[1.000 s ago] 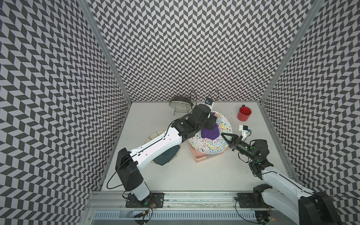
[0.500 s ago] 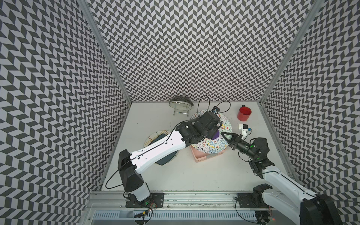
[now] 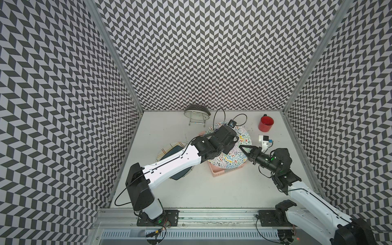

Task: Wipe the wet plate dry
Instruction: Wipe the plate with towel.

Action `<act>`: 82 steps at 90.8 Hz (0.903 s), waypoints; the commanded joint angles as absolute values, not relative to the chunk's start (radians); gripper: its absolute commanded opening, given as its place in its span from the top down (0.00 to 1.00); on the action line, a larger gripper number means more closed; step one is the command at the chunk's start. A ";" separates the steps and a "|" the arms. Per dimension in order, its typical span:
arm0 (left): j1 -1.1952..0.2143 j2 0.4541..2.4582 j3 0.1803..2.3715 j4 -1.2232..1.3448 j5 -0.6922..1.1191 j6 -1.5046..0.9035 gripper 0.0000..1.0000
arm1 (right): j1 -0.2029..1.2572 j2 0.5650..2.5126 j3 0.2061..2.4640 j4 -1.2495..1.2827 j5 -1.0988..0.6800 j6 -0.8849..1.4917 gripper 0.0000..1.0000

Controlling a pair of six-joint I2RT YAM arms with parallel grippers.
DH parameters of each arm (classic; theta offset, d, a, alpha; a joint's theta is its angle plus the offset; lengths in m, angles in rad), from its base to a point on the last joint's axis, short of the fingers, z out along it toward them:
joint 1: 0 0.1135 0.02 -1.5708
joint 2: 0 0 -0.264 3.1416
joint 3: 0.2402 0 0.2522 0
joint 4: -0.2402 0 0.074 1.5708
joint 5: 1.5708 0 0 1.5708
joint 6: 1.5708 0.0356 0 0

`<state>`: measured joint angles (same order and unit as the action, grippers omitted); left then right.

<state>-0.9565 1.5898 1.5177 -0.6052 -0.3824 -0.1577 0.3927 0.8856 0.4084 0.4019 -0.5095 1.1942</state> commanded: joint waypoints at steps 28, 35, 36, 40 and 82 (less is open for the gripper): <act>-1.031 1.590 1.398 -0.478 -0.229 -0.194 1.00 | 0.424 0.861 0.567 0.629 -0.447 1.148 1.00; -1.031 1.499 1.282 -0.453 -0.239 -0.221 1.00 | 0.368 0.865 0.587 0.658 -0.487 1.177 1.00; -1.031 1.484 1.267 -0.452 -0.242 -0.224 1.00 | 0.360 0.865 0.589 0.660 -0.493 1.180 1.00; -1.025 1.437 1.219 -0.451 -0.254 -0.240 1.00 | 0.346 0.863 0.599 0.668 -0.510 1.185 1.00; -0.837 1.571 1.515 -0.521 -0.254 -0.187 1.00 | 0.577 0.805 0.546 0.644 -0.450 1.057 1.00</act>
<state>-0.7403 1.4647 1.5101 -0.4423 -0.2680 -0.2371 0.5415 0.8745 0.5201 0.3660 -0.4084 1.1046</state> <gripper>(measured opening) 0.071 0.096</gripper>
